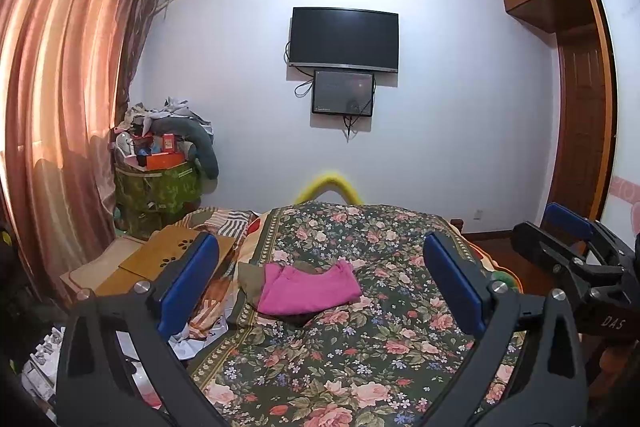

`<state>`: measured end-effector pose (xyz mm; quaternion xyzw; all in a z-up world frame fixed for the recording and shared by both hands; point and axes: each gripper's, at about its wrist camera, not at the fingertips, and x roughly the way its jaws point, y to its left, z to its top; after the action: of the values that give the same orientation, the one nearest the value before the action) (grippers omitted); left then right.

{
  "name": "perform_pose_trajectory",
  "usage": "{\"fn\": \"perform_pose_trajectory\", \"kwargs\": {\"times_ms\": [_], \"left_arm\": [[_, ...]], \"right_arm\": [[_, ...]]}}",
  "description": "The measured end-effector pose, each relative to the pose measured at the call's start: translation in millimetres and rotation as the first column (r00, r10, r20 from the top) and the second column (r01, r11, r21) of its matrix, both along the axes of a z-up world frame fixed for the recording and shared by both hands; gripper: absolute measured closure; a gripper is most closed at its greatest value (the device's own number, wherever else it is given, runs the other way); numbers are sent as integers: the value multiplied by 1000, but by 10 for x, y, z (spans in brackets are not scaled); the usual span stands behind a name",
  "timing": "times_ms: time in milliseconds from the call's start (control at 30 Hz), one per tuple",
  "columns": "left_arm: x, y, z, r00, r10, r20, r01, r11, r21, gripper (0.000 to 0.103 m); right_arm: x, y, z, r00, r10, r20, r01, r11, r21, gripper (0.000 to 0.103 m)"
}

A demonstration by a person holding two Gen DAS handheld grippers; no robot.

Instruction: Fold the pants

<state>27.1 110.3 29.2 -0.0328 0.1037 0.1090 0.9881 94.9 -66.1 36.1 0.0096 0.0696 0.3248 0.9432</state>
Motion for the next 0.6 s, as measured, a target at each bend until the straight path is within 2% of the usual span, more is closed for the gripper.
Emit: {"fn": "perform_pose_trajectory", "kwargs": {"times_ms": [600], "left_arm": [[49, 2, -24, 1000, -4, -7, 4, 1000, 3, 0]], "right_arm": [[-3, -53, 18, 1000, -7, -18, 7, 1000, 0, 0]]}}
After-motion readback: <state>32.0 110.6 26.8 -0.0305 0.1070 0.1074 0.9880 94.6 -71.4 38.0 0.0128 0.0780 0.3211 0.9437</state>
